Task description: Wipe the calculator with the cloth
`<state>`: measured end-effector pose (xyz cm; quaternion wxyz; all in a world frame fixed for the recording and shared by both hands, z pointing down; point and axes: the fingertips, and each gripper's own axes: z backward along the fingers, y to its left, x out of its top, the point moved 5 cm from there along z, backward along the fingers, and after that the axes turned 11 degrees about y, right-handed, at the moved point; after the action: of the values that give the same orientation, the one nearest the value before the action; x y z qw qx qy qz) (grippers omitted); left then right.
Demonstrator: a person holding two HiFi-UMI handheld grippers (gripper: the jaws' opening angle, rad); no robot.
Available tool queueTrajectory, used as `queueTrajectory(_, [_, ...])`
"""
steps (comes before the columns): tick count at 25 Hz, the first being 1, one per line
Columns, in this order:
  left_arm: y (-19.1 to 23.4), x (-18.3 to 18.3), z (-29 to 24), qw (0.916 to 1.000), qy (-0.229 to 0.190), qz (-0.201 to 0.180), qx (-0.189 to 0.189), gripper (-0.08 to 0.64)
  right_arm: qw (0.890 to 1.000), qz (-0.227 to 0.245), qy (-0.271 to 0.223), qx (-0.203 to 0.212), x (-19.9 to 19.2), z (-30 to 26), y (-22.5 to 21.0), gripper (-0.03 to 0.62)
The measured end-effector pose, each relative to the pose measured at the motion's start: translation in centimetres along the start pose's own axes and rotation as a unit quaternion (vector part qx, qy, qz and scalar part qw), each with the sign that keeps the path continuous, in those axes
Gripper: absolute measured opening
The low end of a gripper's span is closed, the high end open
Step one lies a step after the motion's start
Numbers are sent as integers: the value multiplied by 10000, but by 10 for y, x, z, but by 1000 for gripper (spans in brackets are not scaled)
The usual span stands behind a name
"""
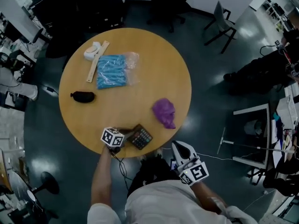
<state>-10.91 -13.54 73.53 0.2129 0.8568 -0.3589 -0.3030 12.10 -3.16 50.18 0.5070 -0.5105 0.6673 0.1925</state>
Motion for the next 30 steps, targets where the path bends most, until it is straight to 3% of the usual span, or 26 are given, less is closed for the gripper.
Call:
queueTrajectory(4, [-10,-12,17,9980,-376,512,37,46,10000,39,-19,79,5,-4,4,15])
queueTrajectory(7, [-19,-15,36,9920,-869,916,70,46,9999,95,-14,58,5,-11,1,15])
queueTrajectory(11, [-48,-16,57,9833,-1398,1152,194,46,9996,213,145,-117,-5,-22,-20,15])
queueTrajectory(18, [-88,-22,89,9555,-2304,1751,569,46,9879,417,1327,-687,-57,-97,-89,23])
queueTrajectory(19, [-90,-24,92,9510,-2417,1838,583,46,9847,432,1527,-722,-65,-110,-98,48])
queueTrajectory(20, [-93,-25,95,9472,-2510,1910,576,46,9809,432,1748,-739,-73,-124,-106,126])
queueTrajectory(22, [-97,-25,100,9416,-2647,2002,569,46,9715,476,2197,-757,-87,-150,-119,204])
queueTrajectory(30, [-101,-18,119,9265,-2984,2196,662,46,9100,832,3908,-1108,-150,-217,-147,239])
